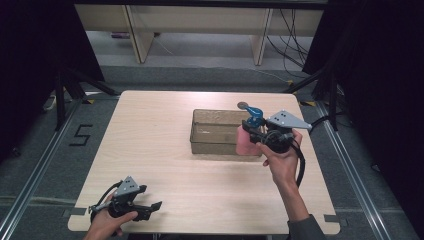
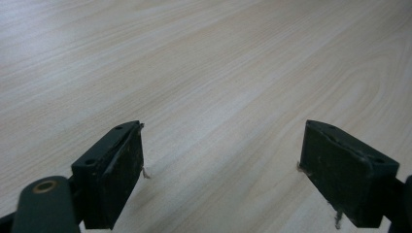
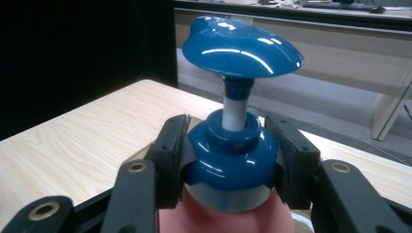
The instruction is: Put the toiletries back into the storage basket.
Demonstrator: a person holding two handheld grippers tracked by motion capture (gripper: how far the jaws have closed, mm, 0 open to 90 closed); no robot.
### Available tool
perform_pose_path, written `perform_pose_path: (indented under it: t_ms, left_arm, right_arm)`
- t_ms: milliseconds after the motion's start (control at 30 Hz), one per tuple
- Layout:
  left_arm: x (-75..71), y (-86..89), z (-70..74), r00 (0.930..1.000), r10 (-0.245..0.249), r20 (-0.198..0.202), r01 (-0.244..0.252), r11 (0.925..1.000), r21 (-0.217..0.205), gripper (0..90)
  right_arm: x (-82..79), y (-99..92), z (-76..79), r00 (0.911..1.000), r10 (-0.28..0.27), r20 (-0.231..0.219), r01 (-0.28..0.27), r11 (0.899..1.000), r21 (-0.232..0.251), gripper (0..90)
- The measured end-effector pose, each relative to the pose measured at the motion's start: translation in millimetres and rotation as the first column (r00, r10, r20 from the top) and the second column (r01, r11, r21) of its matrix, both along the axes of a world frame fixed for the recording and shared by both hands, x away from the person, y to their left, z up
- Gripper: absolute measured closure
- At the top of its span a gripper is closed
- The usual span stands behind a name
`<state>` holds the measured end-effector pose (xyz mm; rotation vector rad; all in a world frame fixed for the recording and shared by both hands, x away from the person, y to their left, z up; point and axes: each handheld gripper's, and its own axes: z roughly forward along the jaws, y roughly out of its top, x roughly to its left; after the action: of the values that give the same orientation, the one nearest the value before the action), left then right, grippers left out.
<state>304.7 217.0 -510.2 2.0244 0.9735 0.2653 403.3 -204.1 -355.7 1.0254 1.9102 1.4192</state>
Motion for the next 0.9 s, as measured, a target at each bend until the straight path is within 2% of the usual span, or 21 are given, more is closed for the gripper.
perform_pose_path:
  t_ms: [33, 67, 133, 167, 267, 300, 400, 433, 467, 500, 600, 633, 700, 733, 800, 833, 867, 900]
  left_arm:
    - [0.5, -0.3, 0.6, 1.0000, 0.002, -0.005, -0.002, 1.0000, -0.002, 15.2]
    - [0.9, 0.5, 1.0, 1.0000, -0.007, -0.002, 0.007, 0.9998, 0.016, 15.2]
    - [0.0, -0.2, 0.5, 1.0000, -0.003, 0.002, 0.003, 1.0000, 0.009, 15.2]
    - [0.2, 0.1, 0.5, 1.0000, -0.002, -0.002, 0.002, 1.0000, 0.002, 15.2]
    - [1.0, 0.6, 0.7, 1.0000, 0.001, 0.006, -0.001, 1.0000, 0.009, 15.2]
    - [0.2, 0.5, 1.0, 1.0000, -0.003, -0.003, 0.003, 1.0000, 0.003, 15.2]
    - [0.4, 0.4, 0.9, 1.0000, 0.001, -0.002, -0.001, 1.0000, 0.001, 15.2]
    - [0.6, -0.3, 0.7, 1.0000, 0.007, 0.005, -0.007, 1.0000, -0.003, 15.2]
    - [0.7, 1.2, 1.4, 0.9999, -0.008, 0.006, 0.008, 0.9998, 0.017, 15.2]
    - [0.0, 0.0, 0.9, 1.0000, 0.000, 0.007, 0.000, 1.0000, 0.002, 15.2]
    - [0.4, -0.1, 1.0, 1.0000, 0.004, 0.005, -0.004, 1.0000, -0.002, 15.2]
    - [0.7, 1.1, 1.5, 0.9999, -0.007, 0.008, 0.007, 0.9999, 0.015, 15.2]
    - [0.1, 1.1, 1.5, 0.9999, -0.011, 0.008, 0.011, 0.9998, 0.018, 15.2]
    - [-0.1, 0.0, 0.8, 1.0000, 0.000, 0.007, 0.000, 1.0000, 0.003, 15.2]
    - [0.6, 1.1, 1.5, 0.9999, -0.009, 0.007, 0.009, 0.9998, 0.018, 15.2]
    - [0.3, 0.1, 1.1, 1.0000, -0.004, 0.007, 0.004, 1.0000, 0.008, 15.2]
    - [0.5, 1.2, 1.4, 0.9999, -0.008, 0.009, 0.007, 0.9996, 0.028, 15.2]
    - [-0.3, 0.8, 1.2, 0.9999, -0.012, 0.007, 0.012, 0.9998, 0.016, 15.2]
  right_arm:
    - [3.4, -2.4, 0.2, 0.9997, -0.019, 0.018, 0.019, 1.000, -0.007, 53.3]
    - [6.4, -4.0, 0.2, 0.9994, -0.015, 0.030, 0.016, 1.000, -0.014, 53.2]
    - [7.4, -4.2, 0.3, 0.9995, -0.021, 0.023, 0.021, 1.000, -0.012, 53.2]
    - [11.2, -5.5, 0.5, 0.9996, -0.027, 0.006, 0.027, 1.000, -0.005, 53.3]
    - [15.9, -7.8, 0.5, 0.9992, -0.038, 0.016, 0.038, 0.999, -0.010, 53.2]
    - [20.1, -8.7, 0.1, 0.9988, -0.050, 0.005, 0.050, 0.999, 0.005, 53.3]
    - [24.6, -10.3, -0.4, 0.9979, -0.063, 0.014, 0.063, 0.998, 0.009, 53.2]
    - [25.7, -11.2, -0.3, 0.9980, -0.064, 0.000, 0.064, 0.998, 0.004, 53.3]
    - [29.5, -11.5, -1.3, 0.9978, -0.065, 0.012, 0.065, 0.998, 0.011, 53.2]
    - [31.2, -12.4, -1.4, 0.9976, -0.069, 0.006, 0.069, 0.998, 0.006, 53.2]
    - [37.3, -13.0, -3.2, 0.9969, -0.079, -0.003, 0.079, 0.997, 0.013, 53.3]
    - [40.8, -13.7, -4.5, 0.9964, -0.084, 0.008, 0.084, 0.996, 0.010, 53.3]
    - [45.2, -14.7, -6.5, 0.9959, -0.091, -0.001, 0.091, 0.996, 0.006, 53.2]
    - [47.5, -14.1, -8.0, 0.9955, -0.094, -0.010, 0.094, 0.995, 0.015, 53.3]
    - [54.4, -15.3, -12.5, 0.9937, -0.112, -0.010, 0.112, 0.994, 0.013, 53.3]
    - [54.4, -15.3, -12.5, 0.9937, -0.112, -0.010, 0.112, 0.994, 0.013, 53.3]
    - [57.1, -15.7, -14.3, 0.9941, -0.107, -0.015, 0.107, 0.994, 0.021, 53.2]
    - [61.5, -17.0, -17.5, 0.9924, -0.121, -0.024, 0.121, 0.993, 0.017, 53.3]
